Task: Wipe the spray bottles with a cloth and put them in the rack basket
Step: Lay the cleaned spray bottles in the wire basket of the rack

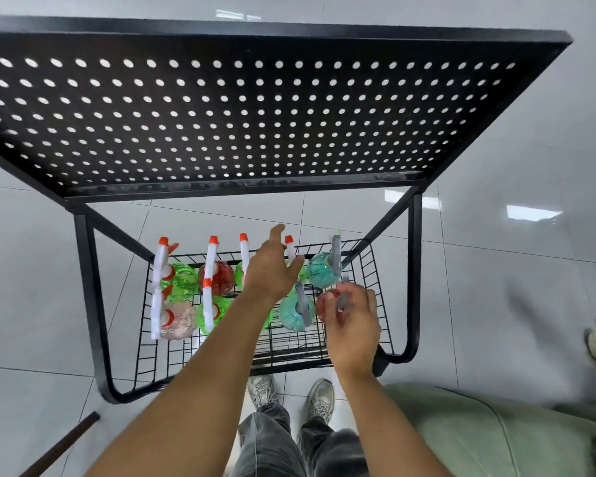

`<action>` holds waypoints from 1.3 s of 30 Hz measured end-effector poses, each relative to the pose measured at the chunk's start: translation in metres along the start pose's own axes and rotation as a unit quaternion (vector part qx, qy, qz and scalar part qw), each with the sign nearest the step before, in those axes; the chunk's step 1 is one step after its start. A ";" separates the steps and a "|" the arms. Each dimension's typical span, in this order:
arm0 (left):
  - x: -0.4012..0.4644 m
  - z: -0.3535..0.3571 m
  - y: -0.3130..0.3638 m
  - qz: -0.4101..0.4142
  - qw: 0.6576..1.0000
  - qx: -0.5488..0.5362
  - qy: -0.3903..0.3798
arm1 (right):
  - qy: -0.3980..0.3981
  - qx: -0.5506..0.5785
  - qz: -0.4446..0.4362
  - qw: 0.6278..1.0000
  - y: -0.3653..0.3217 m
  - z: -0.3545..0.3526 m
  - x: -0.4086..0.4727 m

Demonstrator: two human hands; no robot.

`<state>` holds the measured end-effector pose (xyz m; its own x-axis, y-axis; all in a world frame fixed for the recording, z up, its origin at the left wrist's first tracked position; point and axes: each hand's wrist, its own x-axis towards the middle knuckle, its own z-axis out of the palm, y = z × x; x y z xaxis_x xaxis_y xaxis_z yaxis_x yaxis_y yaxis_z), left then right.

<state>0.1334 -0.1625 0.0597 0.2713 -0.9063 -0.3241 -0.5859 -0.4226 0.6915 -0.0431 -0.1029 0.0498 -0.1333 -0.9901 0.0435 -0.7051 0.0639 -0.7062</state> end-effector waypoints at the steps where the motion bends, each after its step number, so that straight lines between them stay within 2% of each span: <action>1: 0.003 0.001 0.000 -0.004 1.000 0.000 -0.010 | 0.013 0.011 0.019 1.000 0.004 -0.003 0.003; 3: 0.007 0.003 -0.002 -0.014 1.000 0.001 -0.023 | 0.005 0.006 0.059 0.998 0.014 -0.007 0.008; 7: 0.018 0.006 -0.008 -0.032 0.999 -0.006 -0.039 | -0.082 -0.036 0.123 0.988 0.026 -0.004 0.008; 10: 0.023 0.007 -0.010 -0.058 0.995 -0.061 -0.052 | -0.123 -0.043 0.147 0.981 0.027 -0.001 0.007; 16: 0.030 0.002 -0.012 -0.059 0.989 -0.121 -0.057 | -0.130 -0.038 0.149 0.980 0.028 0.001 0.013; 20: 0.026 0.001 -0.011 -0.069 0.988 -0.125 -0.059 | -0.136 0.020 0.134 0.981 0.026 0.009 0.007; 23: 0.022 0.001 -0.010 -0.074 0.988 -0.119 -0.072 | -0.129 0.013 0.129 0.983 0.023 0.010 0.004; 30: 0.019 -0.008 -0.008 -0.038 0.998 -0.052 -0.009 | -0.148 -0.053 0.135 0.978 0.021 0.009 0.011; 39: -0.014 -0.031 -0.010 -0.004 0.993 -0.108 0.048 | -0.181 -0.140 0.110 0.967 0.021 -0.006 0.013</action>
<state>0.1585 -0.1455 0.0775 0.3528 -0.8947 -0.2740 -0.4089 -0.4108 0.8149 -0.0641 -0.1138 0.0394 -0.0845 -0.9245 -0.3718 -0.8550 0.2589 -0.4494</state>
